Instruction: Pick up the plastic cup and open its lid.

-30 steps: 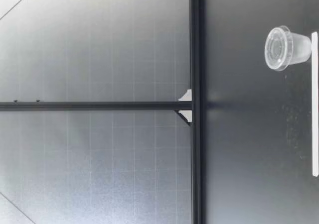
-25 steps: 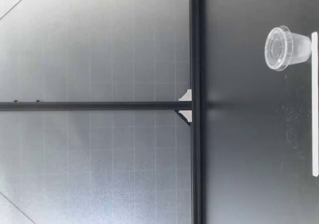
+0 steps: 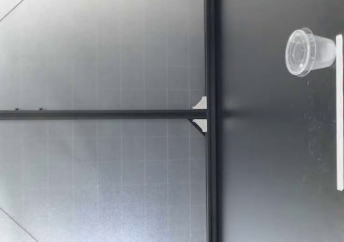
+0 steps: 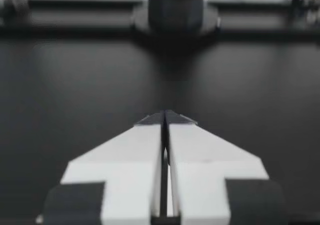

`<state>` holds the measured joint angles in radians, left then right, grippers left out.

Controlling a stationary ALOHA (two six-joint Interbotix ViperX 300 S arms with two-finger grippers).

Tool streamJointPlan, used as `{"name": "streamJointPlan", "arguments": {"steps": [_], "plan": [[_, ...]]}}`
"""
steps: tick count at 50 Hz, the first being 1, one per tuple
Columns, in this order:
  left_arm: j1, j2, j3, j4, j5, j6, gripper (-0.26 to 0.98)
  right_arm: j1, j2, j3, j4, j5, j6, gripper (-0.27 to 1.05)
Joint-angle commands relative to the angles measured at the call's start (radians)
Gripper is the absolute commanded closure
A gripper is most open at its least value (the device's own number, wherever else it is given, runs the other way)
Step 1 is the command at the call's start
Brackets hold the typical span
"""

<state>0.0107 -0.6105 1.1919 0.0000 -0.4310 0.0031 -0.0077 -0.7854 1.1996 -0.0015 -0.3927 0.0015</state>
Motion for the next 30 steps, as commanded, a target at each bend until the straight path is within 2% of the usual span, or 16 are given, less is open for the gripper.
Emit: {"name": "streamJointPlan", "arguments": {"steps": [1,9,15,18,22,26,30], "plan": [[0.003,0.092,-0.044,0.002,-0.031,0.0,0.88,-0.003,0.074,-0.018,0.006,-0.012,0.002,0.95],[0.005,0.272,-0.121,0.0,-0.035,-0.006,0.85,-0.003,0.187,-0.04,0.012,-0.017,0.002,0.95],[0.008,0.379,-0.179,-0.002,-0.034,-0.006,0.77,-0.003,0.244,-0.052,0.012,-0.017,0.002,0.95],[0.008,0.422,-0.206,-0.002,-0.029,-0.006,0.69,-0.003,0.267,-0.055,0.012,-0.017,0.002,0.95],[0.008,0.471,-0.232,-0.002,-0.021,-0.008,0.53,-0.003,0.298,-0.063,0.014,-0.017,0.002,0.95],[0.009,0.525,-0.267,-0.002,-0.009,-0.009,0.31,-0.003,0.33,-0.077,0.015,-0.017,0.002,0.95],[0.006,0.577,-0.304,-0.002,0.005,-0.003,0.19,-0.009,0.368,-0.089,0.014,-0.017,0.002,0.95]]}}
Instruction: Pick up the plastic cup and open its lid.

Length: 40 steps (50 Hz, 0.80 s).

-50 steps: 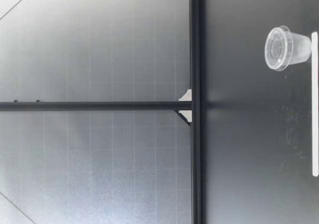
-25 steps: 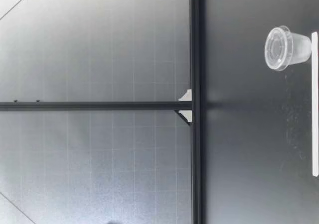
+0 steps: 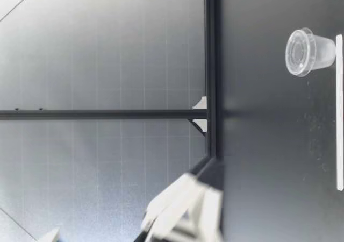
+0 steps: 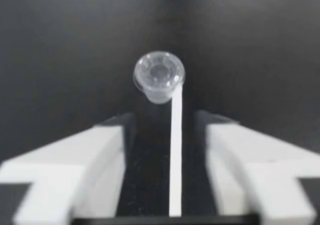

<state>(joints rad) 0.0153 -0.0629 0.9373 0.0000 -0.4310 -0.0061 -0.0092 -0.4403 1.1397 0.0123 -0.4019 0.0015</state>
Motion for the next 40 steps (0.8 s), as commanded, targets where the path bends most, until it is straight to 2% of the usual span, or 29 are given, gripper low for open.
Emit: {"name": "streamJointPlan", "arguments": {"steps": [1,21,40], "plan": [[0.003,0.041,-0.057,0.0,0.006,0.008,0.19,-0.009,0.037,-0.034,0.002,-0.006,0.002,0.95],[0.003,0.267,-0.193,0.002,0.006,0.032,0.21,-0.031,0.281,-0.14,0.003,0.052,-0.002,0.95],[0.012,0.37,-0.256,-0.002,-0.035,0.032,0.21,-0.041,0.341,-0.155,0.003,0.1,0.002,0.95]]}}
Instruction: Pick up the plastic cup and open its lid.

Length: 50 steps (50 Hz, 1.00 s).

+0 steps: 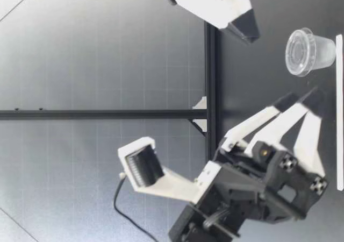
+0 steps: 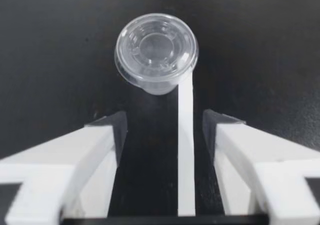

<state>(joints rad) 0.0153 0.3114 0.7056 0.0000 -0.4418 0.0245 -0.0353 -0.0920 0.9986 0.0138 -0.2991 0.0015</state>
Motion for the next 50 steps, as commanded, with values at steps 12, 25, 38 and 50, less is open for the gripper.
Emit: {"name": "streamJointPlan", "arguments": {"steps": [12,25,38,50], "plan": [[0.023,0.018,-0.054,-0.002,-0.035,0.011,0.21,-0.04,0.003,-0.003,0.002,-0.002,0.002,0.95],[0.023,0.052,-0.08,-0.002,-0.035,0.015,0.21,-0.046,0.038,-0.008,0.003,0.0,0.002,0.95],[0.023,0.06,-0.087,0.0,-0.037,0.011,0.21,-0.046,0.092,-0.023,0.003,0.0,0.003,0.95],[0.012,0.092,-0.118,-0.002,-0.038,0.005,0.21,-0.046,0.118,-0.023,0.008,0.009,0.005,0.95]]}}
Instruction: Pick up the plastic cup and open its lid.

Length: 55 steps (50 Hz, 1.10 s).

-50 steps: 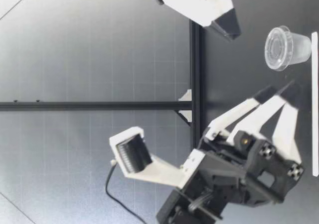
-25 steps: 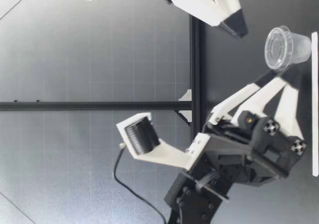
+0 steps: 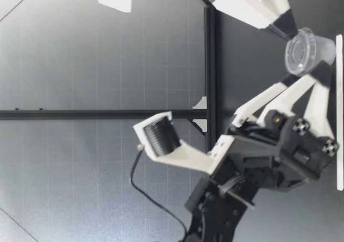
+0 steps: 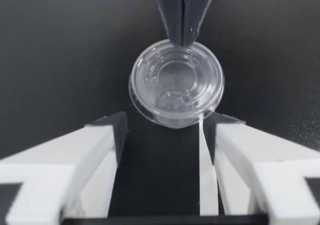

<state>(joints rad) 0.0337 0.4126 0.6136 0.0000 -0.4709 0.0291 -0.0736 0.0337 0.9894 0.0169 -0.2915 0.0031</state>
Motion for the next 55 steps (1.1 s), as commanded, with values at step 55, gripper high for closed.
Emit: {"name": "streamJointPlan", "arguments": {"steps": [55], "plan": [[-0.011,-0.002,-0.052,0.0,0.023,-0.003,0.52,-0.008,0.023,-0.051,0.018,0.04,0.0,0.95]]}}
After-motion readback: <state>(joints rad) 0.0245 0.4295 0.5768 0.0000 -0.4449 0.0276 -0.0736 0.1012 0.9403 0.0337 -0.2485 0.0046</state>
